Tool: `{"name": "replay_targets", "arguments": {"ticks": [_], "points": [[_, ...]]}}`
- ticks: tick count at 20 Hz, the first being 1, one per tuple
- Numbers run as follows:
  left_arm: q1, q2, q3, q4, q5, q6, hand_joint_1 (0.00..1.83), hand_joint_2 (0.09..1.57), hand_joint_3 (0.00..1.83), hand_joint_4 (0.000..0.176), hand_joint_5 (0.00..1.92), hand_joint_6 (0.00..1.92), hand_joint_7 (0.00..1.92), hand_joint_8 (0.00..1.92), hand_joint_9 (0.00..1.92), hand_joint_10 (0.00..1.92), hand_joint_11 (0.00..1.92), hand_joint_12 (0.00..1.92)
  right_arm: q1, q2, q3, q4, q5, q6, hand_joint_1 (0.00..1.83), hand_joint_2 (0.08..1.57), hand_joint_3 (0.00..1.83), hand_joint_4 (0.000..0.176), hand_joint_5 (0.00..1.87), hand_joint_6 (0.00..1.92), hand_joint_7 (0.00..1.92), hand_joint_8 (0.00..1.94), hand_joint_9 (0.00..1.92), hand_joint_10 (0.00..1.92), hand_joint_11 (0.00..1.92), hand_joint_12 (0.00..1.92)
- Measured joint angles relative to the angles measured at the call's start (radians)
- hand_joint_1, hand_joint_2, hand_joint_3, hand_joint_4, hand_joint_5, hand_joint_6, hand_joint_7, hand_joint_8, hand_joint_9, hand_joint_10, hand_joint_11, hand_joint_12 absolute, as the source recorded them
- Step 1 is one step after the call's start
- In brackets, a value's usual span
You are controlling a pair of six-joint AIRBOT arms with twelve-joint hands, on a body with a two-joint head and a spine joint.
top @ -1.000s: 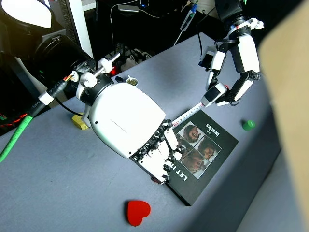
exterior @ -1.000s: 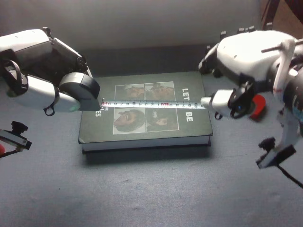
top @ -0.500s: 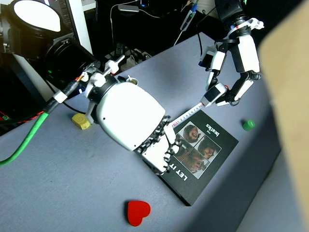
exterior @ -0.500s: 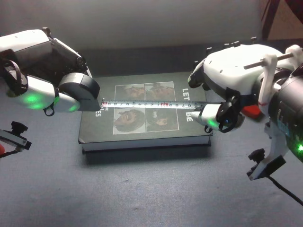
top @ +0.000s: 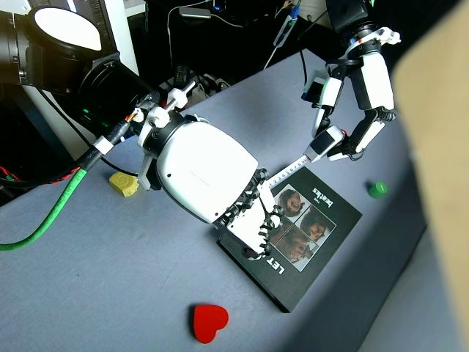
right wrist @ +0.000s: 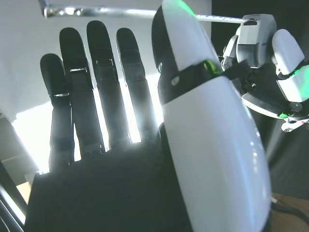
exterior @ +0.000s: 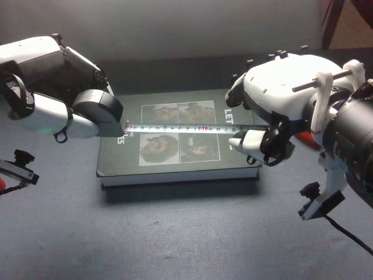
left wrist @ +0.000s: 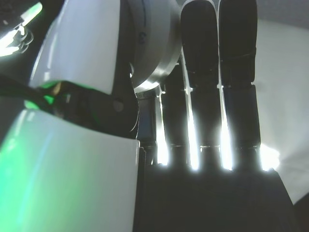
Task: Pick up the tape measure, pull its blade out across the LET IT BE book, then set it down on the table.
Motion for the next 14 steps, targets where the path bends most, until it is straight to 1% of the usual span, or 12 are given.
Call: {"name": "replay_targets", "arguments": {"ticks": [4, 11, 14], "points": [[0.0, 0.0, 0.0, 0.0, 0.0, -0.002, 1.39, 1.07, 0.0, 0.0, 0.97, 0.92, 1.13, 0.59, 1.07, 1.02, 1.01, 0.82, -0.005, -0.001, 0.0, -0.002, 0.0, 0.0, 0.87, 1.15, 0.0, 0.0, 0.59, 0.0, 0.78, 0.01, 0.64, 0.22, 0.21, 1.19], [0.0, 0.0, 0.0, 0.0, 0.0, -0.002, 1.39, 1.07, 0.0, 0.0, 0.96, 0.91, 1.13, 0.6, 1.08, 1.02, 1.0, 0.81, -0.005, -0.001, 0.0, -0.004, 0.001, 0.0, 0.87, 1.14, 0.0, 0.0, 0.59, 0.0, 0.78, 0.01, 0.64, 0.21, 0.2, 1.2], [0.0, 0.0, 0.0, 0.0, 0.0, -0.002, 1.39, 1.07, 0.0, 0.0, 0.96, 0.91, 1.13, 0.6, 1.08, 1.02, 1.01, 0.81, -0.005, -0.001, 0.0, -0.004, 0.001, 0.0, 0.87, 1.14, 0.0, 0.0, 0.6, 0.0, 0.79, 0.01, 0.66, 0.21, 0.23, 1.2]]}}
